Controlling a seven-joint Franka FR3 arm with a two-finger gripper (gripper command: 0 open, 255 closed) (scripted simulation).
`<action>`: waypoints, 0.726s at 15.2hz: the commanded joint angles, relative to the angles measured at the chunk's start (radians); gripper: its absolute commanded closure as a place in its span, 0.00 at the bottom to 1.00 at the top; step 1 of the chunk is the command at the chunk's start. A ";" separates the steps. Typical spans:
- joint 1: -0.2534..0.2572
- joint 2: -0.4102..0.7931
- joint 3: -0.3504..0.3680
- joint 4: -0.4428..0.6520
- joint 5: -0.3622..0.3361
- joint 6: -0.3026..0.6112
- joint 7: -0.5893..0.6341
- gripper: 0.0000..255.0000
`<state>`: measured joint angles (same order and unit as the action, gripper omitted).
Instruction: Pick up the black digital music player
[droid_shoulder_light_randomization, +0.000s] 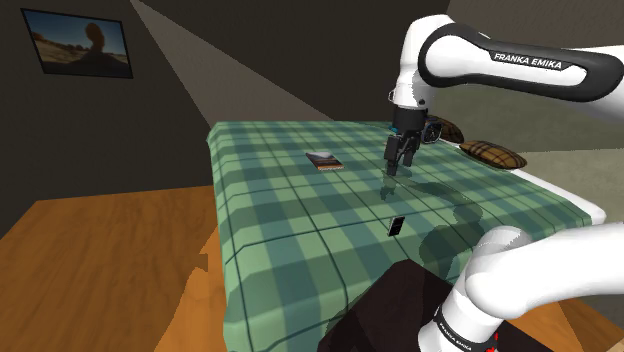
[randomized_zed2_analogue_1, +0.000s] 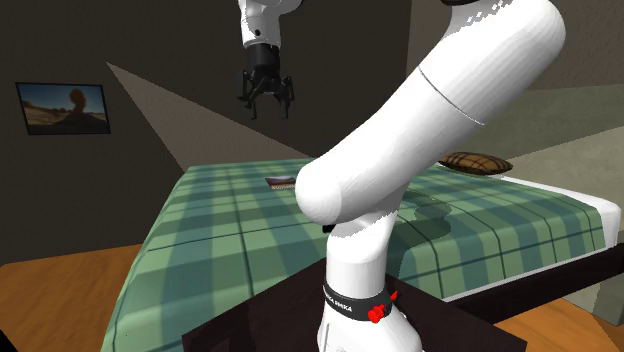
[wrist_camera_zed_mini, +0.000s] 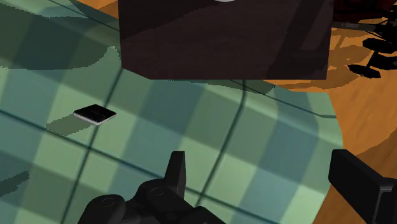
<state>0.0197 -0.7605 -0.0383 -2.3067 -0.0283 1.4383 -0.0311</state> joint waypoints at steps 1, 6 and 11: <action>0.000 0.000 0.000 0.000 0.000 0.000 0.000 0.00; -0.036 0.047 -0.079 -0.085 -0.053 0.112 -0.060 0.00; -0.073 0.127 -0.161 -0.143 -0.102 0.231 -0.118 0.00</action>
<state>-0.0443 -0.6534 -0.1785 -2.4383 -0.1170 1.6405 -0.1325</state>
